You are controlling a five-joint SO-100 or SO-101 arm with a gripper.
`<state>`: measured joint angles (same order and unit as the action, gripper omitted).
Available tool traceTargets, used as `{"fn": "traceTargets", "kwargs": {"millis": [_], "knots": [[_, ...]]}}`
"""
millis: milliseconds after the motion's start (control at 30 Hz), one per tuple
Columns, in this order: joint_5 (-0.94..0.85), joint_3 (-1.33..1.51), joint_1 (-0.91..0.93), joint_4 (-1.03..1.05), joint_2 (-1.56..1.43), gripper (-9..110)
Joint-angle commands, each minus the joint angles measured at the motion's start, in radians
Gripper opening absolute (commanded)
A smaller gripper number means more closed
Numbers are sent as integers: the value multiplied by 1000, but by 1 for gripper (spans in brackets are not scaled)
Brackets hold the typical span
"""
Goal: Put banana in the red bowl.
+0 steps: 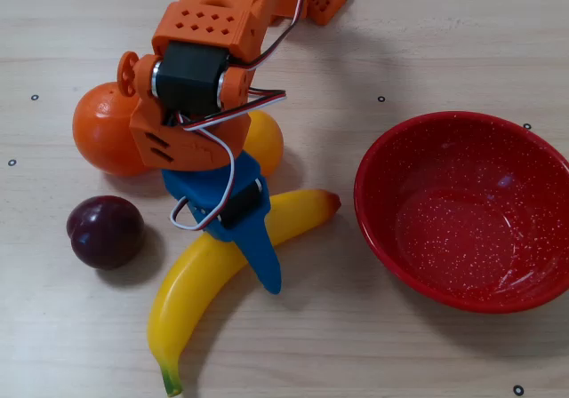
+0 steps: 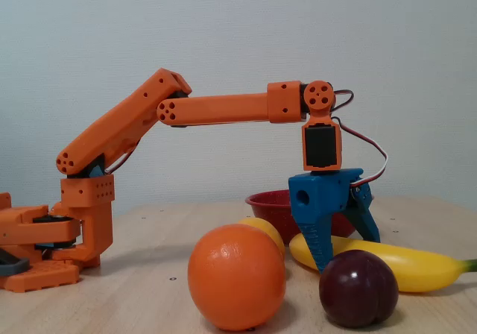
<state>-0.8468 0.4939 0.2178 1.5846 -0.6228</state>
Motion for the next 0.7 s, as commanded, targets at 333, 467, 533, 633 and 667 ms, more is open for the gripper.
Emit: {"fn": "traceTargets", "kwargs": {"millis": [333, 467, 533, 633, 667], "knots": [[37, -51, -66, -77, 6, 38], [26, -51, -66, -89, 14, 35], [18, -51, -64, -94, 15, 32], [12, -46, -61, -103, 17, 31], [11, -43, -60, -104, 17, 30]]}}
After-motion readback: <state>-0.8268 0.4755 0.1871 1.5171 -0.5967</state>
